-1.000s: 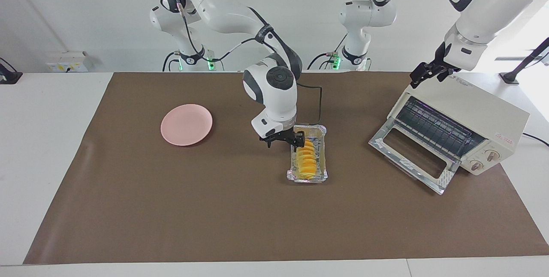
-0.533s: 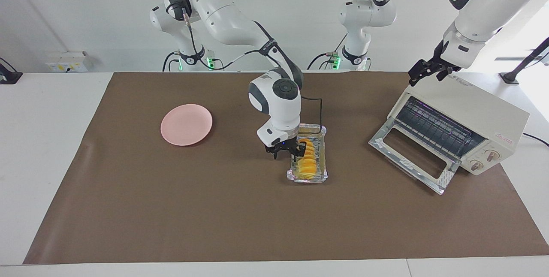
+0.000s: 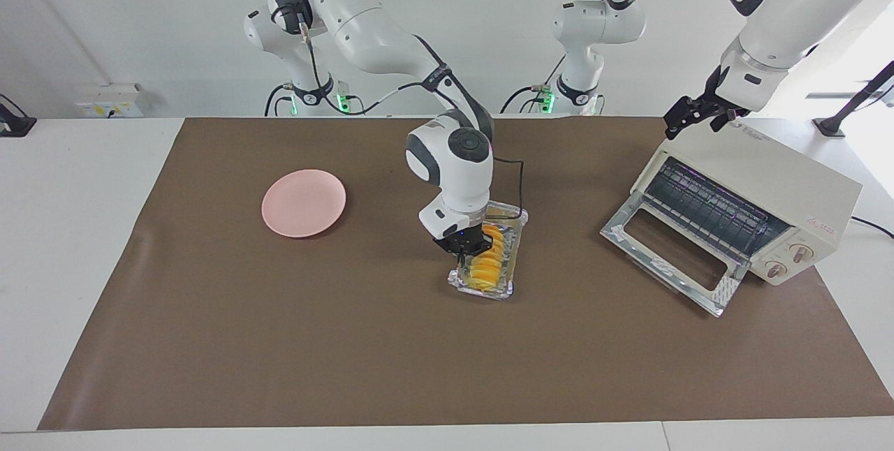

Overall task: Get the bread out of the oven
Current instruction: 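Slide the foil tray farther from the robot beside the pink plate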

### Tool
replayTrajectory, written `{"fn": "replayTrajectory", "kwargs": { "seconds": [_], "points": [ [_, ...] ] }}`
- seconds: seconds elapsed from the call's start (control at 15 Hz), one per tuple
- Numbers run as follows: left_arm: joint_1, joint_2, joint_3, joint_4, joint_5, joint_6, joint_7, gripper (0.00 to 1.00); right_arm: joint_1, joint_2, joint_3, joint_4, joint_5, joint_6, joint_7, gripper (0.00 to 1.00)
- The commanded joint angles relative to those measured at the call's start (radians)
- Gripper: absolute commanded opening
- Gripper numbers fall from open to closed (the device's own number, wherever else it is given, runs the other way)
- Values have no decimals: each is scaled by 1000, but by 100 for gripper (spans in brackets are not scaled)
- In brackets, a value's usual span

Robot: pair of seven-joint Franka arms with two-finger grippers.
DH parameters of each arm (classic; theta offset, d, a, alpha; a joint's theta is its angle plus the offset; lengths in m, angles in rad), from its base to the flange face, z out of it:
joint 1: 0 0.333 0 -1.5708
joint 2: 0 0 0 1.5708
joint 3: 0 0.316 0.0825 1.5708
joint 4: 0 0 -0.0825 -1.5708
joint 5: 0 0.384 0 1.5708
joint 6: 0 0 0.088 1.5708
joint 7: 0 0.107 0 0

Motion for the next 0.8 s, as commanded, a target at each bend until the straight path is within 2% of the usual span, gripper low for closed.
{"fn": "replayTrajectory", "kwargs": {
  "seconds": [0.0,0.13,0.27,0.53,0.73],
  "points": [
    [14,-24,-5,-18,-11,-11,9,100,-82,-23,11,97,60,-151,-125,0],
    [14,-24,-5,-18,-11,-11,9,100,-164,-19,8,173,112,-254,-282,0],
    [14,-24,-5,-18,-11,-11,9,100,-247,-16,5,197,111,-287,-414,0],
    [14,-24,-5,-18,-11,-11,9,100,-415,3,2,189,102,-213,-699,0],
    [14,-24,-7,-18,-11,-11,9,100,-502,65,-1,191,83,-121,-812,0]
  ]
}}
